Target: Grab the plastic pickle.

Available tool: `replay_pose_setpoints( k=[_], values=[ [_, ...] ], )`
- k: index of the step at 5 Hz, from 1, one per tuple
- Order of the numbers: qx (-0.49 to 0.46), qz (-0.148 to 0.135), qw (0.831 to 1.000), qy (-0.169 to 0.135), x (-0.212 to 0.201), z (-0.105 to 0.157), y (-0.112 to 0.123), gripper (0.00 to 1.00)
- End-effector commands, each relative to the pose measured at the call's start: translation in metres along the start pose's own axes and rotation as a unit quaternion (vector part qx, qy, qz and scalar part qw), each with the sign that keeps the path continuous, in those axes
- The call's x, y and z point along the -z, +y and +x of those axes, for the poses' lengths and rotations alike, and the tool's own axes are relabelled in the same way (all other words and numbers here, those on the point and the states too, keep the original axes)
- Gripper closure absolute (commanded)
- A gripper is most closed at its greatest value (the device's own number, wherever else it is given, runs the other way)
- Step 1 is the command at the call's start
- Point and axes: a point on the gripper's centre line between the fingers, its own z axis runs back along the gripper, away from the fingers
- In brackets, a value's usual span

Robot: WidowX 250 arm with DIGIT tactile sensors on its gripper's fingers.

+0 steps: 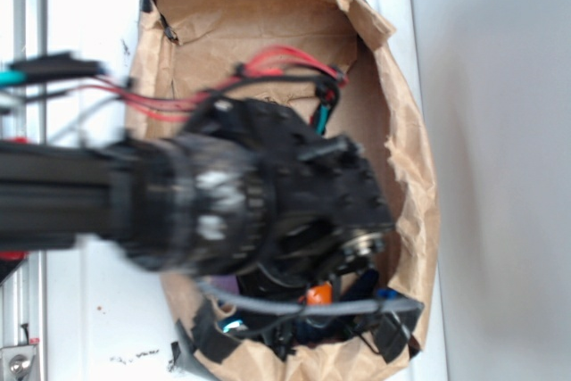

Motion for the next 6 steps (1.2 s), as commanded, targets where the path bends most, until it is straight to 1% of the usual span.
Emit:
replay_pose_setpoints(
  k=[1, 2, 3, 4, 5, 6],
  values=[
    [0.08, 0.041, 0.996, 0.007, -0.009, -0.004, -0.005, 0.0],
    [0.121, 0.089, 0.989, -0.01, -0.015, 0.019, 0.001, 0.0],
    [0.168, 0.15, 0.973, -0.046, -0.022, 0.032, 0.01, 0.0],
    [0.172, 0.127, 0.976, -0.049, -0.044, 0.06, 0.027, 0.0],
    [0.147, 0.056, 0.986, -0.054, -0.085, 0.094, 0.047, 0.0],
    [0.125, 0.002, 0.989, -0.077, -0.081, 0.034, 0.005, 0.0]
  ],
)
